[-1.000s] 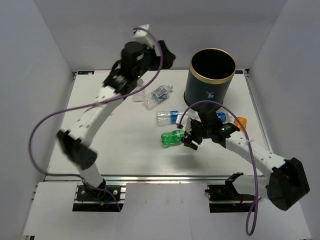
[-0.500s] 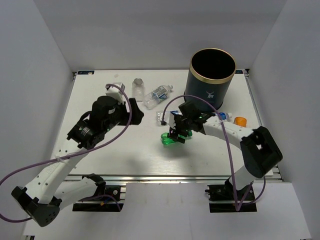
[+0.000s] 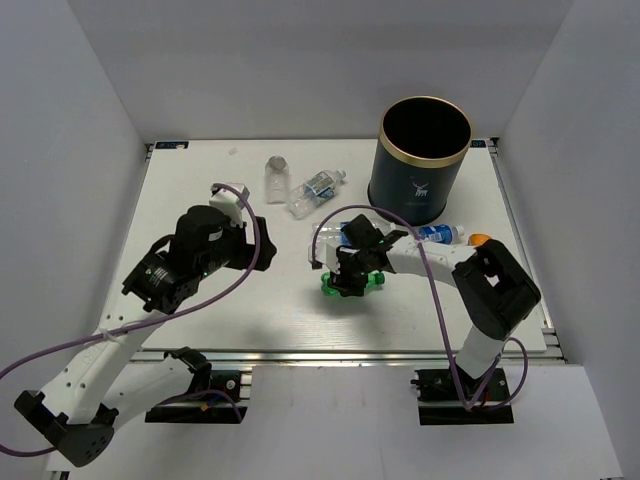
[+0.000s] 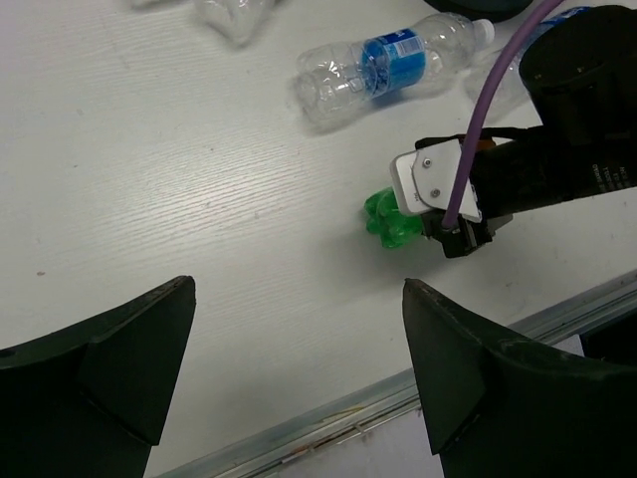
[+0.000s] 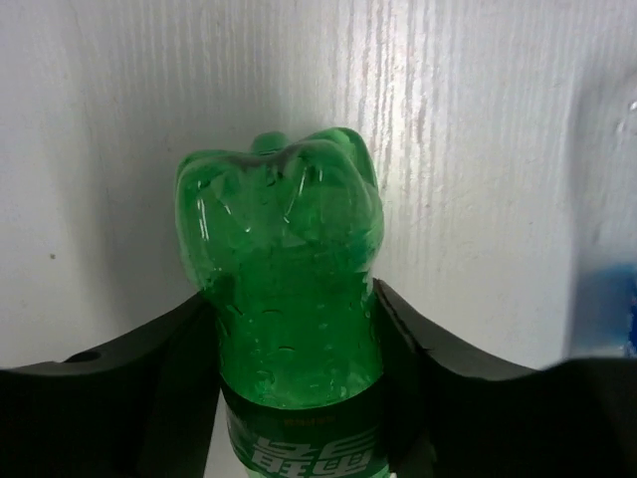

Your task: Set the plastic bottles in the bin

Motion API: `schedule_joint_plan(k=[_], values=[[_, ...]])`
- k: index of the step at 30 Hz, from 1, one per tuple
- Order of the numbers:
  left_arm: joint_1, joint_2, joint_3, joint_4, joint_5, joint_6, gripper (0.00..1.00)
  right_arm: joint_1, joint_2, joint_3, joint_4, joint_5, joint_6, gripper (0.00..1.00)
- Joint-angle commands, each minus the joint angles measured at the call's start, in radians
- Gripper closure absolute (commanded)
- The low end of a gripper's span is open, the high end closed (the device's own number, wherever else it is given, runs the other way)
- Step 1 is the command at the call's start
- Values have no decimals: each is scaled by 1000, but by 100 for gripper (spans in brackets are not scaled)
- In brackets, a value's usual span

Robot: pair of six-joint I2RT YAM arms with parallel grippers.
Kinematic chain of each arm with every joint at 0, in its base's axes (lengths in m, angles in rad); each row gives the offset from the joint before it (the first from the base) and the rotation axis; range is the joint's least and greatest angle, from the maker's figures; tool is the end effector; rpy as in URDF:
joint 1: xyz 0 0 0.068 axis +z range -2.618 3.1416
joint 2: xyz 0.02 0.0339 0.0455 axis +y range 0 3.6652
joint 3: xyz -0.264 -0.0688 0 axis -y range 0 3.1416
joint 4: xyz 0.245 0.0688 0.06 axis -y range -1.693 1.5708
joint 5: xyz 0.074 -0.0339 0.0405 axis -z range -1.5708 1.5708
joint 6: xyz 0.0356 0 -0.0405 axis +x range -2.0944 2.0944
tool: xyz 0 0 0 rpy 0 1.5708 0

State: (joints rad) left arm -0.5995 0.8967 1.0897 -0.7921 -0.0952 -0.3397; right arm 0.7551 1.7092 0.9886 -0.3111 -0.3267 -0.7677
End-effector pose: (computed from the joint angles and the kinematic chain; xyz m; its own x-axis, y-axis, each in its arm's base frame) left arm 0.1460 -0.0957 0.3639 -0.6045 0.0114 -0.7965 0.3133 0.9227 -0.2246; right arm 0.2364 0.2382 0.1660 0.0845 -0.8237 -0.5606 -0.9874 0.0065 -0.1584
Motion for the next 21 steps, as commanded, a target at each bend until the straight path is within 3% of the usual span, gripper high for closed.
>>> schedule_joint_plan(k=[1,3,7,10,12,15,16,17,19,21], values=[[-2,-15,-34,43,41,47,6,10,18,7,-85,-25,8,82],[-2,22,-43,77,74,88,10,7,-9,25,-126,-52,25,93],[-2,74,-34,143,132,155,21,-2,-170,93,-123,-81,173,99],[-2,93,-24,200,201,194,40,-10,-281,197,-112,-49,295,100],[-2,106,-48,250,227,205,49,-14,-315,296,-123,42,335,100],[-2,139,-48,284,290,235,55,-33,-322,399,-164,222,433,100],[-2,165,-48,300,314,235,55,-37,-326,442,-174,397,496,100],[-2,175,-59,312,327,261,55,-48,-323,464,-181,457,519,100],[-2,194,-59,343,350,271,40,-66,-327,543,-180,600,582,100],[-2,222,-59,369,396,306,34,-102,-338,573,-133,656,613,100]])
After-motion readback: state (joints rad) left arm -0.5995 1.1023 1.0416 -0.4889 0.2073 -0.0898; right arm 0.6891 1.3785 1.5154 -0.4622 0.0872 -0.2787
